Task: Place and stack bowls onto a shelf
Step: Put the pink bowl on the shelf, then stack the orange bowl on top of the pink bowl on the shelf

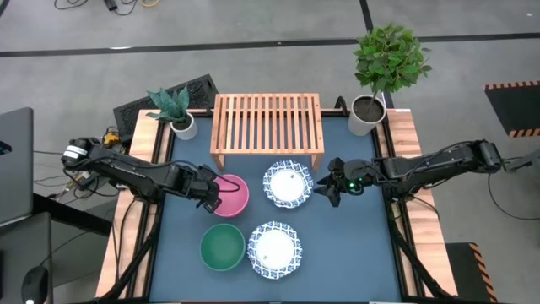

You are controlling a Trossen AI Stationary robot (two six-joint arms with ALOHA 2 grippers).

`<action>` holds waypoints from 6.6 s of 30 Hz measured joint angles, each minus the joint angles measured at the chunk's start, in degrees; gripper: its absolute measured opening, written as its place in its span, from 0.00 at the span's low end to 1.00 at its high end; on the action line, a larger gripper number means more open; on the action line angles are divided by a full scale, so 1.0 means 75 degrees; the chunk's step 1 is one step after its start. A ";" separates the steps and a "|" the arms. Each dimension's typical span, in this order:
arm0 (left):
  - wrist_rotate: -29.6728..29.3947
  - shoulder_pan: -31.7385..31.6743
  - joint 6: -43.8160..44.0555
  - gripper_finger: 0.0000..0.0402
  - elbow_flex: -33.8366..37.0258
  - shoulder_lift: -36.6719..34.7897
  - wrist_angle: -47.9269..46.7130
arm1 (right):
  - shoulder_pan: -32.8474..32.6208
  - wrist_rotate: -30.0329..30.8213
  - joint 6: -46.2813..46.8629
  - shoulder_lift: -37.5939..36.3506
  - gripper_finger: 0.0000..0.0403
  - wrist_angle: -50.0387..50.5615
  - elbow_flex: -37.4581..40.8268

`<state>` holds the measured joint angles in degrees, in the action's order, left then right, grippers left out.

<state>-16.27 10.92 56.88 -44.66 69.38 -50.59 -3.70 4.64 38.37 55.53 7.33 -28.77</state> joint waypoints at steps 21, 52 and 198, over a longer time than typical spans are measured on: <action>0.0067 -0.0003 -0.0058 0.02 -0.0116 -0.0003 0.0084 | 0.0000 0.0000 -0.0181 0.0000 0.56 0.0000 0.0000; 0.0334 -0.0003 -0.0697 0.00 -0.2306 -0.0006 -0.0666 | 0.0000 0.0195 -0.0181 0.0000 0.56 0.0023 0.0000; 0.3173 -0.8405 -0.8044 0.54 -0.8734 0.3946 -0.3596 | 0.0006 0.0226 -0.0315 -0.0001 0.56 0.0224 0.0003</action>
<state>7.52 -52.12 -3.45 -110.17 98.98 -77.56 -3.66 6.34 36.00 55.52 9.02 -28.75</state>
